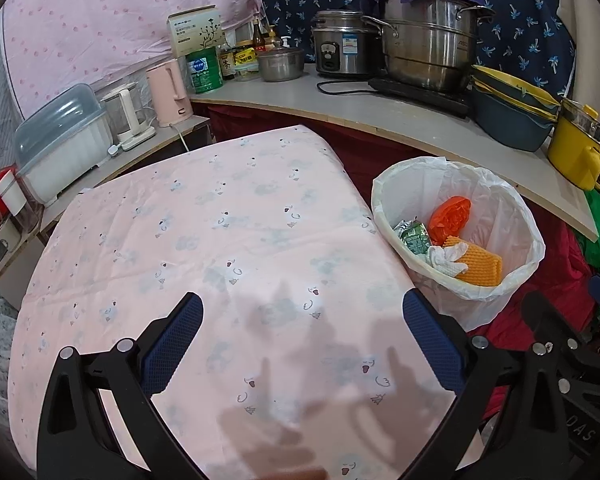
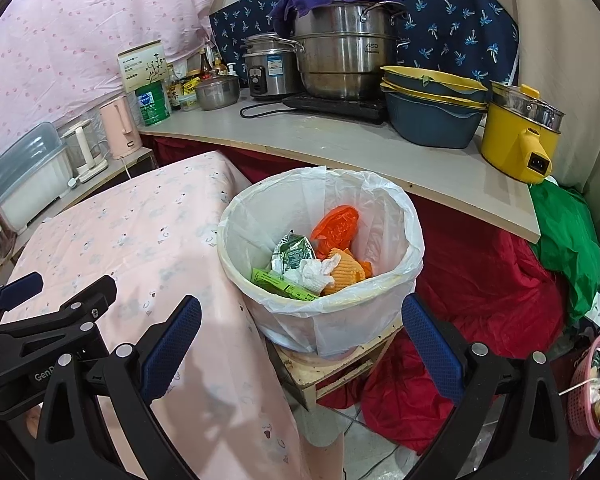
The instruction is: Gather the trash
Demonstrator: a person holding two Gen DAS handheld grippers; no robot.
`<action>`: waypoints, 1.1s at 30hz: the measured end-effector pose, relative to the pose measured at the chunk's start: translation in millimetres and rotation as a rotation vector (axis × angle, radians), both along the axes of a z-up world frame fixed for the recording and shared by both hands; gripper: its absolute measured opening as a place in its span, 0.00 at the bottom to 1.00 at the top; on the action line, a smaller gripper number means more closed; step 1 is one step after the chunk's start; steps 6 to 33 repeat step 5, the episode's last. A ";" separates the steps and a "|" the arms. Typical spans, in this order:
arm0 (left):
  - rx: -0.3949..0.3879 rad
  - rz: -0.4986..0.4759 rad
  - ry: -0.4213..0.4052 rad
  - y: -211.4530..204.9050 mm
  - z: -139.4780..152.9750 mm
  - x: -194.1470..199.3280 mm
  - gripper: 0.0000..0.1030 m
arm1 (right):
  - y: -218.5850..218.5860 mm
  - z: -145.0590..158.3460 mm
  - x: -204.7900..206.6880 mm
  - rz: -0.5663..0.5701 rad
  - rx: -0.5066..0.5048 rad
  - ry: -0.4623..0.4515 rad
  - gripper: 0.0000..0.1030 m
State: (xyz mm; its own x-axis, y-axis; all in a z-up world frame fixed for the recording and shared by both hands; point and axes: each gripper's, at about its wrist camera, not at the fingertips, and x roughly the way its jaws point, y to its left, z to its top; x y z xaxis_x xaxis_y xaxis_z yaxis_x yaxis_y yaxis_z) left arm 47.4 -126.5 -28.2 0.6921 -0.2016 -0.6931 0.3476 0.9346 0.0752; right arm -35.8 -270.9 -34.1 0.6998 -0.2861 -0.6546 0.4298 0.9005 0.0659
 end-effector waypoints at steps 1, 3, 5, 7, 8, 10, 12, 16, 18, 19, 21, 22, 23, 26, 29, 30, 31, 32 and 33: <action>-0.007 -0.001 0.003 0.2 -0.3 0.3 0.93 | 0.1 -0.5 -0.4 -0.001 0.000 0.000 0.94; -0.012 -0.007 0.015 -0.2 -1.5 1.3 0.93 | -0.1 -1.9 -0.3 -0.004 0.001 0.001 0.94; -0.011 -0.007 0.024 -0.5 -3.0 2.9 0.93 | 0.0 -2.5 0.1 -0.004 0.001 0.003 0.94; -0.011 -0.007 0.024 -0.5 -3.0 2.9 0.93 | 0.0 -2.5 0.1 -0.004 0.001 0.003 0.94; -0.011 -0.007 0.024 -0.5 -3.0 2.9 0.93 | 0.0 -2.5 0.1 -0.004 0.001 0.003 0.94; -0.011 -0.007 0.024 -0.5 -3.0 2.9 0.93 | 0.0 -2.5 0.1 -0.004 0.001 0.003 0.94; -0.011 -0.007 0.024 -0.5 -3.0 2.9 0.93 | 0.0 -2.5 0.1 -0.004 0.001 0.003 0.94; -0.011 -0.007 0.024 -0.5 -3.0 2.9 0.93 | 0.0 -2.5 0.1 -0.004 0.001 0.003 0.94; -0.011 -0.007 0.024 -0.5 -3.0 2.9 0.93 | 0.0 -2.5 0.1 -0.004 0.001 0.003 0.94; -0.011 -0.007 0.024 -0.5 -3.0 2.9 0.93 | 0.0 -2.5 0.1 -0.004 0.001 0.003 0.94; -0.011 -0.007 0.024 -0.5 -3.0 2.9 0.93 | 0.0 -2.5 0.1 -0.004 0.001 0.003 0.94; -0.011 -0.007 0.024 -0.5 -3.0 2.9 0.93 | 0.0 -2.5 0.1 -0.004 0.001 0.003 0.94; -0.011 -0.007 0.024 -0.5 -3.0 2.9 0.93 | 0.0 -2.5 0.1 -0.004 0.001 0.003 0.94; -0.011 -0.007 0.024 -0.5 -3.0 2.9 0.93 | 0.0 -2.5 0.1 -0.004 0.001 0.003 0.94; -0.011 -0.007 0.024 -0.5 -3.0 2.9 0.93 | 0.0 -2.5 0.1 -0.004 0.001 0.003 0.94; -0.011 -0.007 0.024 -0.5 -3.0 2.9 0.93 | 0.0 -2.5 0.1 -0.004 0.001 0.003 0.94; -0.011 -0.007 0.024 -0.5 -3.0 2.9 0.93 | 0.0 -2.5 0.1 -0.004 0.001 0.003 0.94; -0.011 -0.007 0.024 -0.5 -3.0 2.9 0.93 | 0.0 -2.5 0.1 -0.004 0.001 0.003 0.94; -0.011 -0.007 0.024 -0.5 -3.0 2.9 0.93 | 0.0 -2.5 0.1 -0.004 0.001 0.003 0.94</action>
